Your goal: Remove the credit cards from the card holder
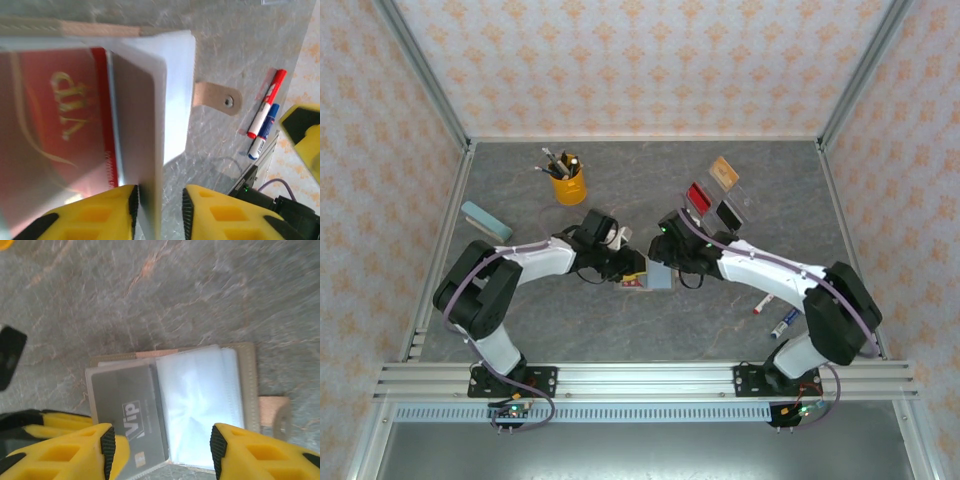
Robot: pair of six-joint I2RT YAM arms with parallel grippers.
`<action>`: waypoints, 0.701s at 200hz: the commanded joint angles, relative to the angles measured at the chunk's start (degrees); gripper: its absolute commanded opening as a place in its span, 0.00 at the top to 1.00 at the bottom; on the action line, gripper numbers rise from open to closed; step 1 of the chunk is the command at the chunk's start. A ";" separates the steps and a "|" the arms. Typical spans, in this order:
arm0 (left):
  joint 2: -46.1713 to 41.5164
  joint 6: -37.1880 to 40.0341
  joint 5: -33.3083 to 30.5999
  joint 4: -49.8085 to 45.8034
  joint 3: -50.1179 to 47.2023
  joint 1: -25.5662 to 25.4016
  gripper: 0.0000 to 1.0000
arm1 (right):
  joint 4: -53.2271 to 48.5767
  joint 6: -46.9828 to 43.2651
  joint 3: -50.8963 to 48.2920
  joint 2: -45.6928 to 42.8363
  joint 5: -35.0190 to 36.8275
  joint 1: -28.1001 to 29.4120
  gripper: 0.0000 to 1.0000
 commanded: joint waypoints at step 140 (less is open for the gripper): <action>0.15 -3.48 -9.82 -4.02 3.80 0.34 0.67 | -0.84 -1.31 0.03 0.78 -0.98 -0.53 0.58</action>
